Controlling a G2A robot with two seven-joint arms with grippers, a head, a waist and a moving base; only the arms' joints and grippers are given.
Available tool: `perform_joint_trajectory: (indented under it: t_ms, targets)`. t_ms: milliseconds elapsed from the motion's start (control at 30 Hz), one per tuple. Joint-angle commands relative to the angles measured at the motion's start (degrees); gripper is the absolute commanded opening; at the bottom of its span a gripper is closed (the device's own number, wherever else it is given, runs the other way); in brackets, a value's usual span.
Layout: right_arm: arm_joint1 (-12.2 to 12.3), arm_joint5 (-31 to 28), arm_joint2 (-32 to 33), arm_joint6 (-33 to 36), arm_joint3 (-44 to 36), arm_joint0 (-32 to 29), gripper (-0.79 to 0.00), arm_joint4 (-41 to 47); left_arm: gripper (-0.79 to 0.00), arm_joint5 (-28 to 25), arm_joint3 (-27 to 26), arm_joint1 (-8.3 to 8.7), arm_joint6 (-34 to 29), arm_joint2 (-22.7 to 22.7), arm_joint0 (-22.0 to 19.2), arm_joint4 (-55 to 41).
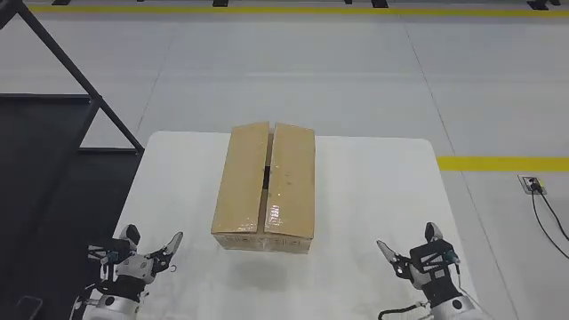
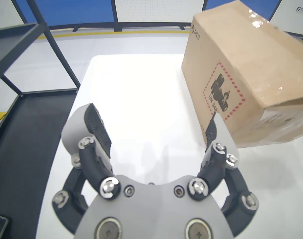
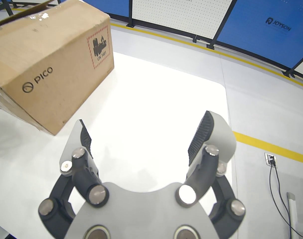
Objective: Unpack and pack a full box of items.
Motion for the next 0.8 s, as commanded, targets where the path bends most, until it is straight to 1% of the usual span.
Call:
perform_joint_trajectory:
  t_ms: [0,400,433,500,533,600,700,767]
  targets:
    - [-0.19,1.03,-0.98,0.84,-0.13,1.19,0.0,0.43,0.0,-1.78,-0.41,0.12,-0.87,-0.55,0.02,0.07]
    - [-0.24,1.25,-1.27,1.33,-0.13,1.52,0.0,0.34,0.0,-2.01,-0.39,0.15,-1.01,-0.77,0.07,0.12]
    - [-0.36,1.66,-1.27,1.08,0.04,1.63,0.0,2.21,0.0,-1.84,-0.18,0.08,-1.52,-0.4,-0.33,-0.95]
    - [-0.61,2.06,-1.16,0.45,0.79,2.41,0.0,6.03,0.0,-0.64,0.17,-0.1,-3.24,1.11,-2.6,-1.81]
    - [-0.73,2.41,-1.2,0.01,1.05,2.86,0.0,7.36,0.0,-0.44,0.38,-0.13,-3.61,1.85,-3.56,-0.97]
    - [-0.86,0.83,-1.53,-1.0,1.44,3.37,0.0,10.04,0.0,0.81,0.76,-0.28,-3.71,3.7,-5.05,1.01]
    - [-0.85,-1.21,-1.11,-1.85,1.92,3.36,0.0,10.91,0.0,1.11,2.14,-0.48,-4.71,6.0,-7.13,1.97]
    - [-0.84,-1.98,-0.96,-2.23,1.99,3.07,0.0,10.73,0.0,1.96,3.13,-0.55,-5.02,7.3,-8.5,4.44]
